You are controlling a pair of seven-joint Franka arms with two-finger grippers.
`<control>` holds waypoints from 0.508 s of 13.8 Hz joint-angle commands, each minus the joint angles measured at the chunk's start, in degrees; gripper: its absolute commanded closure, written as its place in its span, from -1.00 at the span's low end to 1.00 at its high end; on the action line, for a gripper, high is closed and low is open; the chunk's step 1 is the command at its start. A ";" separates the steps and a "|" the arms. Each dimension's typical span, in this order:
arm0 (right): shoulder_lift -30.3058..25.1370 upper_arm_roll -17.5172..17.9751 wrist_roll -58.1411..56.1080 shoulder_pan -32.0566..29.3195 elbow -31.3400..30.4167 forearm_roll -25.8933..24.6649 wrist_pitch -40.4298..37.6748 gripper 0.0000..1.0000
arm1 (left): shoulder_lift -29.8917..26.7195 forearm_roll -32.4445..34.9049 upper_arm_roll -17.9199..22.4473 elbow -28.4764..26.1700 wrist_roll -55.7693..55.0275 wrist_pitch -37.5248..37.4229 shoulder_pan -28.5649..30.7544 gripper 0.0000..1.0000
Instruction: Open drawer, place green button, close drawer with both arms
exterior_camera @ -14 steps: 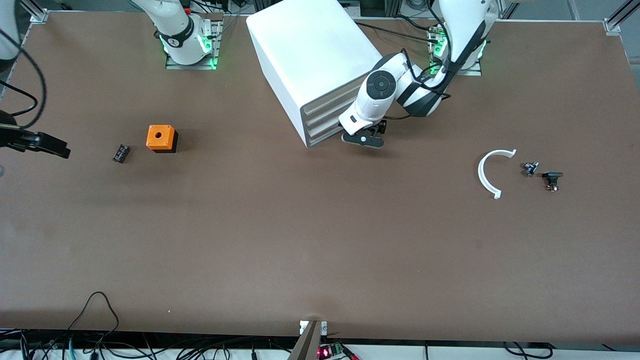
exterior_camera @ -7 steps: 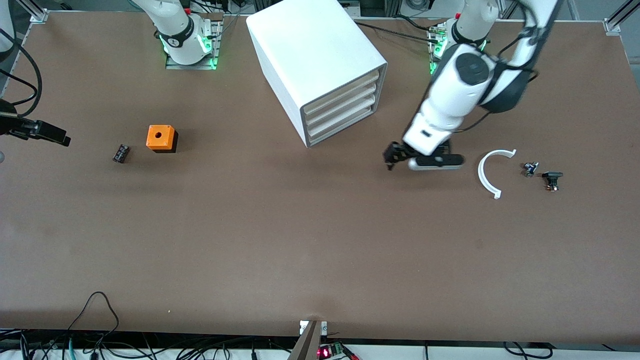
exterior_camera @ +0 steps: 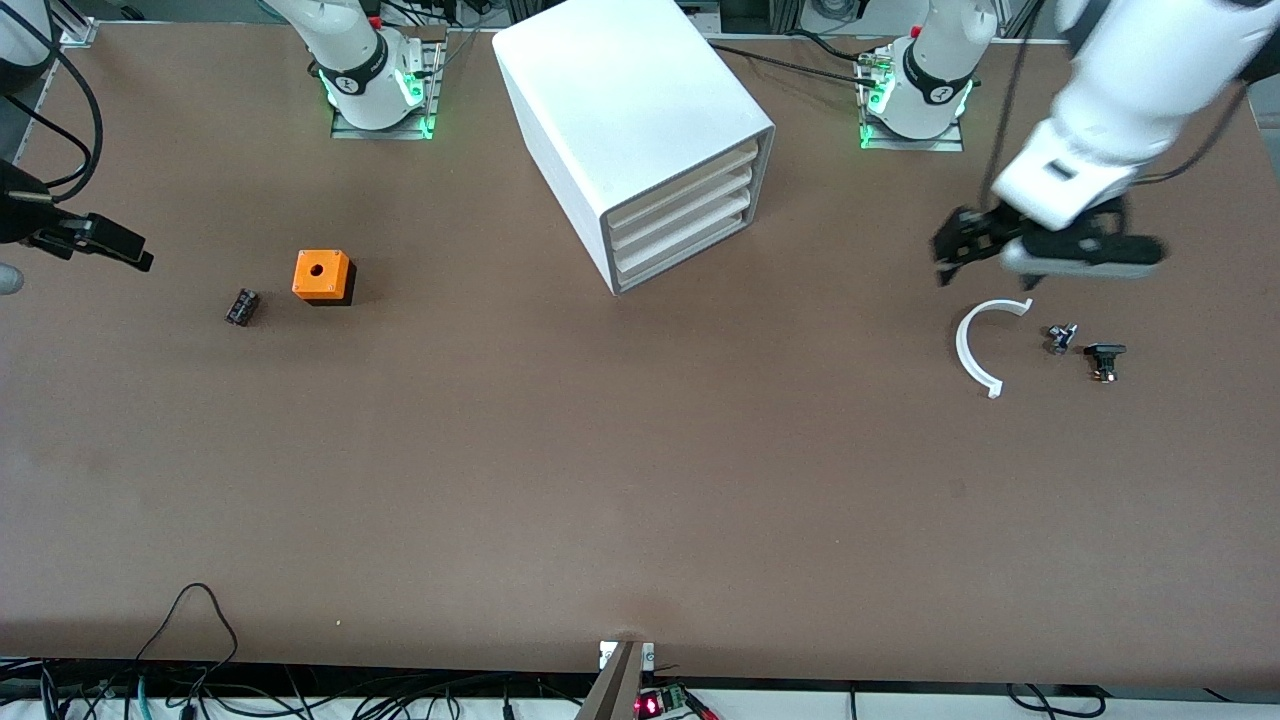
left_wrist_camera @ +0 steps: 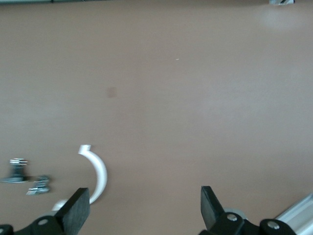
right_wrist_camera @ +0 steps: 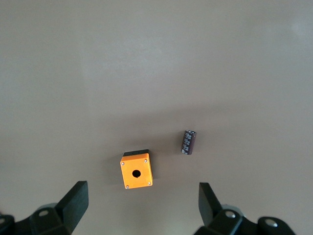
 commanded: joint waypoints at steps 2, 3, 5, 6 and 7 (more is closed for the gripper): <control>-2.68 0.03 -1.29 -0.07 -3.59 0.53 2.33 -1.00 | -2.35 -0.18 4.71 4.57 9.56 -9.53 -0.72 -1.00; -2.68 0.03 -1.29 -0.07 -3.68 0.53 2.69 -1.00 | -2.54 -0.18 5.42 4.57 9.83 -10.32 -0.72 -1.00; -2.77 0.03 -1.30 -0.07 -3.77 0.53 2.78 -1.00 | -1.58 -0.18 4.81 6.40 9.92 -12.43 -0.72 -1.00; -2.77 0.03 -1.38 -0.07 -3.94 0.53 2.78 -1.00 | -1.40 -0.18 4.72 7.03 10.00 -12.61 -0.72 -1.00; -2.95 0.03 -1.38 -0.07 -4.03 0.53 2.60 -1.00 | -1.13 -0.18 4.64 7.30 9.83 -12.79 -0.72 -1.00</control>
